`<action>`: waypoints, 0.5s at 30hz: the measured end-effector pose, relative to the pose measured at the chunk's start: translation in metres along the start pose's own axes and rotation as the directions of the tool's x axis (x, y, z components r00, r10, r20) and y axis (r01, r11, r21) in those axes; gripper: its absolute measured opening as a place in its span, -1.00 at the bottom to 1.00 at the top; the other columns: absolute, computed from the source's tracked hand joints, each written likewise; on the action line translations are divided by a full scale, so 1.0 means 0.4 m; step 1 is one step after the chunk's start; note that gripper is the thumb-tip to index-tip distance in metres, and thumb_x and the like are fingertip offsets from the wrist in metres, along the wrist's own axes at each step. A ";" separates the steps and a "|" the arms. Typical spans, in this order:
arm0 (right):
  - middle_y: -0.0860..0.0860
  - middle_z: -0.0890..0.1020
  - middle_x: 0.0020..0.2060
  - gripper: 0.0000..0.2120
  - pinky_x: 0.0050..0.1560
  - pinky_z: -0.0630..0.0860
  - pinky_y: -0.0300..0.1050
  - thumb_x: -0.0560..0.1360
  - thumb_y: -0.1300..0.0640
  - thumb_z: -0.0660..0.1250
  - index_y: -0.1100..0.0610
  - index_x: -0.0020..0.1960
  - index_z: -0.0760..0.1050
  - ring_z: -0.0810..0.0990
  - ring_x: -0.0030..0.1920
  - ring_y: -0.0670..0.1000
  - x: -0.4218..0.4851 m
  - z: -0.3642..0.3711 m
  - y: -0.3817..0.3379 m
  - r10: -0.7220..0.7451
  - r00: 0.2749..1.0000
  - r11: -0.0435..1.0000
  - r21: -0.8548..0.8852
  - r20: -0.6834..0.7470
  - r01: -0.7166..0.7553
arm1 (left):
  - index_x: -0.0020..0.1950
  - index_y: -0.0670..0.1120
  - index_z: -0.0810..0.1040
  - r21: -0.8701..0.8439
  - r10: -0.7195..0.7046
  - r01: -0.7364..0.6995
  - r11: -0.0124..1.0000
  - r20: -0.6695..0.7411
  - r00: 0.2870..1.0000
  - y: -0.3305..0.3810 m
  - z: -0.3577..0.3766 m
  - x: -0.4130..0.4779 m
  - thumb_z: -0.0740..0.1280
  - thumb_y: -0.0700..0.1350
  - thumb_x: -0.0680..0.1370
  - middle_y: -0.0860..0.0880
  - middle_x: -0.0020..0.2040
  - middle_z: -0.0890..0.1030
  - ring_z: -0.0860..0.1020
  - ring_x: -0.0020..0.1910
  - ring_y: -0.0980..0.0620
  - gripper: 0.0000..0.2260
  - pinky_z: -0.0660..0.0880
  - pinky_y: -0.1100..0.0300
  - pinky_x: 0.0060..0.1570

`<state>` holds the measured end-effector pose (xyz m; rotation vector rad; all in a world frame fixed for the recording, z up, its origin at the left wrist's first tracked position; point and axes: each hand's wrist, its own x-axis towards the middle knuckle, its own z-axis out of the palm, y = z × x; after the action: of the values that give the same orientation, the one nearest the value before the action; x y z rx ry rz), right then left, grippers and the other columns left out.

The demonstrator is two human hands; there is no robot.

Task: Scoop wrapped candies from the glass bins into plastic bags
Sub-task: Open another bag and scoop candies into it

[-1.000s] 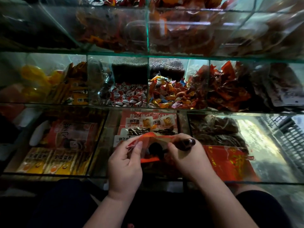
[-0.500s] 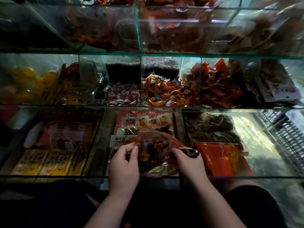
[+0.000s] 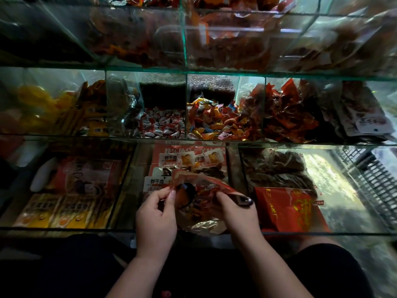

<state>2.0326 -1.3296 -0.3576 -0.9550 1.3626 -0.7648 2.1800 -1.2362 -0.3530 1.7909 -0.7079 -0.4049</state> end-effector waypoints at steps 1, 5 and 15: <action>0.03 0.78 -0.19 -0.92 0.02 0.71 0.05 0.50 0.10 0.48 -0.02 -0.14 0.75 0.78 -0.10 0.08 -0.003 -0.011 -0.004 0.028 0.999 0.998 0.058 0.016 -0.029 | -0.05 0.24 0.59 0.009 0.007 -0.007 1.000 -0.007 1.000 0.002 -0.002 0.000 0.36 0.02 0.60 0.24 -0.03 0.65 0.58 0.04 0.33 -0.90 0.61 0.12 0.08; 0.31 0.74 -0.14 -0.88 -0.15 0.73 0.06 0.59 0.25 0.38 0.31 0.03 0.63 0.77 -0.10 0.28 -0.020 -0.054 -0.031 0.067 0.996 0.928 0.363 0.059 -0.084 | -0.09 0.27 0.54 0.054 0.041 -0.040 0.998 -0.027 0.999 0.020 -0.007 0.001 0.37 -0.04 0.61 0.26 -0.03 0.62 0.55 0.02 0.39 -0.82 0.59 0.16 0.04; 0.28 0.74 -0.24 -0.77 -0.26 0.69 -0.04 0.54 0.29 0.42 0.17 -0.26 0.73 0.77 -0.19 0.27 -0.069 -0.139 -0.090 -0.020 1.000 0.921 0.389 -0.011 0.023 | 0.31 -0.02 0.53 0.191 0.310 -0.383 0.904 0.324 0.894 0.089 0.051 -0.057 0.33 -0.04 0.60 0.14 0.34 0.44 0.39 0.39 0.15 -0.72 0.34 0.17 0.41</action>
<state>1.9782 -1.3271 -0.3113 -0.6515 1.1480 -1.0126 2.1414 -1.2439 -0.3279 1.8057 -1.3163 -0.3440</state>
